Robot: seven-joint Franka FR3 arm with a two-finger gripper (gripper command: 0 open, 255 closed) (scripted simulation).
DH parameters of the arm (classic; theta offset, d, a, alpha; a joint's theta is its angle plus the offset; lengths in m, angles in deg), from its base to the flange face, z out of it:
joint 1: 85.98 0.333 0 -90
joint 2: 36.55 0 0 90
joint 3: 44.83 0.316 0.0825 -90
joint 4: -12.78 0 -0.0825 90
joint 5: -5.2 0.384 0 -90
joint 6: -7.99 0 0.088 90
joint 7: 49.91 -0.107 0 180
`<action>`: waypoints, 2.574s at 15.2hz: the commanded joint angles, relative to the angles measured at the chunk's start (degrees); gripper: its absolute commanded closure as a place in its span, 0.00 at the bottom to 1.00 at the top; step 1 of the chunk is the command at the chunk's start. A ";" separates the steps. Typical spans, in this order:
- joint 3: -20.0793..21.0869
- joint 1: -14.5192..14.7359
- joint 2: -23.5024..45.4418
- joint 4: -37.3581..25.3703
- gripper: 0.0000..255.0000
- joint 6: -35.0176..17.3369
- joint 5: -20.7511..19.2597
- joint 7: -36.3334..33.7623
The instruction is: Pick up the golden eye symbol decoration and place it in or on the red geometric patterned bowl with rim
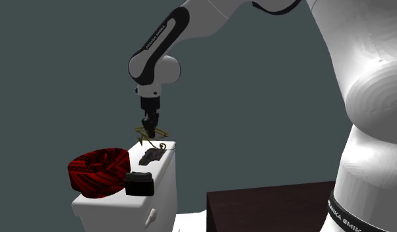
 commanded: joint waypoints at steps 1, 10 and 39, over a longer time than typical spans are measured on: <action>0.17 -0.19 -0.94 -0.39 1.00 1.33 0.33 0.27; 0.82 -0.63 -4.56 -2.35 1.00 6.82 1.55 1.00; 4.66 14.04 2.85 -17.63 1.00 15.43 -2.53 -17.13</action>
